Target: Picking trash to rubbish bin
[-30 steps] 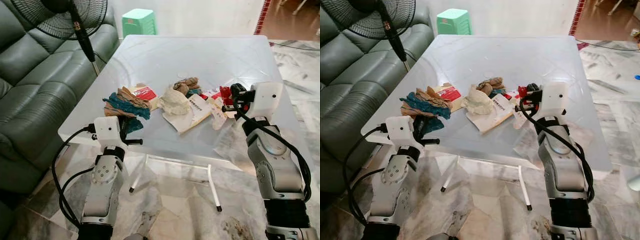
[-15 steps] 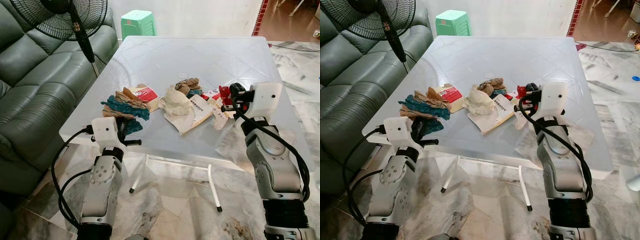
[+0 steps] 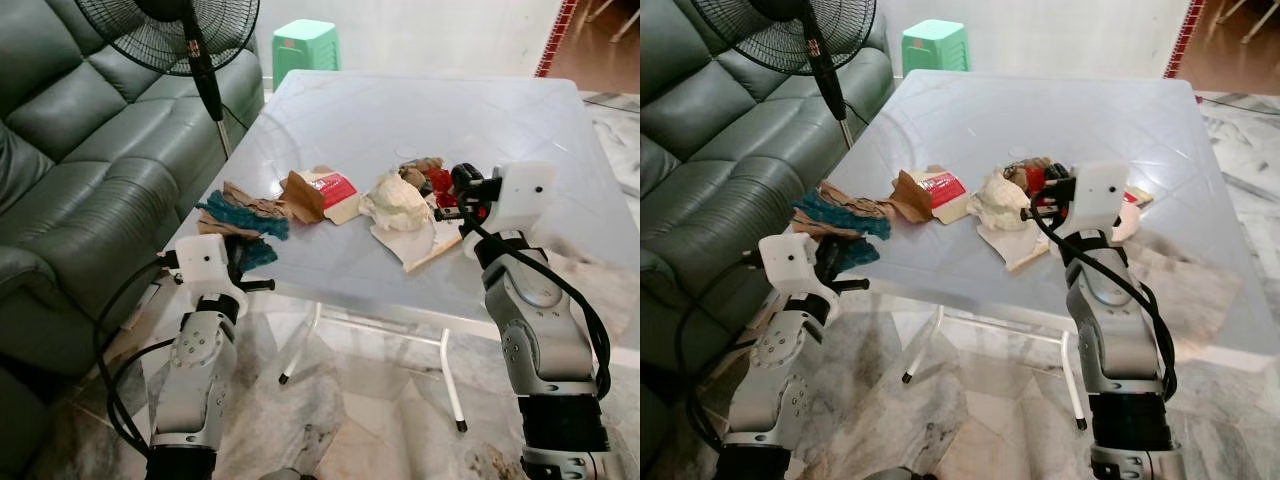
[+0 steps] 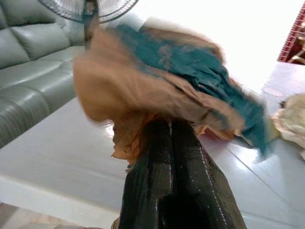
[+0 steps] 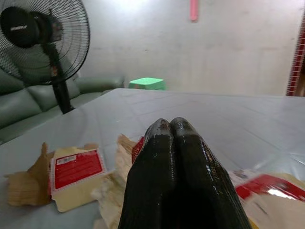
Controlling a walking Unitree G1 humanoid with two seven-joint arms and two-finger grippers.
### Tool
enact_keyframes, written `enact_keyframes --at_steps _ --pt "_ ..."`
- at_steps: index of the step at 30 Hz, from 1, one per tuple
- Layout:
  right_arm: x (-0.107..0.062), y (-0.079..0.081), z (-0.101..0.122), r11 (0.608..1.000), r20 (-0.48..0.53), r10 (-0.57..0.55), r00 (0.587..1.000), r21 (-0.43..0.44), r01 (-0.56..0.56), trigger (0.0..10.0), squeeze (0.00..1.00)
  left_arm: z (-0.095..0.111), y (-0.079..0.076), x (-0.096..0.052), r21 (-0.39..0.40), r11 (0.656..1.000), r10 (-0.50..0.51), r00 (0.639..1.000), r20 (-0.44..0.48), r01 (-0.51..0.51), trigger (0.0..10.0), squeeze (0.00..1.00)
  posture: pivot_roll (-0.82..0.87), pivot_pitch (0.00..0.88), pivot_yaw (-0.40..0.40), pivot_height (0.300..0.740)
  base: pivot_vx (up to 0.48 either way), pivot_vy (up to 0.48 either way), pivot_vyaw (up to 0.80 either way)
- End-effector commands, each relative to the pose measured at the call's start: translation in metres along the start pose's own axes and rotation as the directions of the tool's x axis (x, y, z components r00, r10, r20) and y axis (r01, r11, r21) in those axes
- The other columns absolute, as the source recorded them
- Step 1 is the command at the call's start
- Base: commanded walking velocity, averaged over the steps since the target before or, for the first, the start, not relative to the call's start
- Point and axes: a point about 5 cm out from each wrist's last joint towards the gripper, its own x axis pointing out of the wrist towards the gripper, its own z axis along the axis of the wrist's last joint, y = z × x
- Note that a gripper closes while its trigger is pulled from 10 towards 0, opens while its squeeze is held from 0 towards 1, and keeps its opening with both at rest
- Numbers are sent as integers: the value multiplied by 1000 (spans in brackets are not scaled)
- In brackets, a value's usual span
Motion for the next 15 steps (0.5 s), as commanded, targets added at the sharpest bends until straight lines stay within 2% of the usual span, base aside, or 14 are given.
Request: enact_keyframes --at_steps 1,15 --pt "0 -5 -1 1000 -5 -20 1000 1 20 0 0 3 -5 1 -5 1000 -23 1000 5 23 0 0 -41 38 73 740 0 442 0" --pt "0 -6 -1 1000 -7 -25 1000 3 25 0 0 0 -5 0 -4 1000 -27 1000 -9 27 0 0 -43 40 73 740 0 448 0"
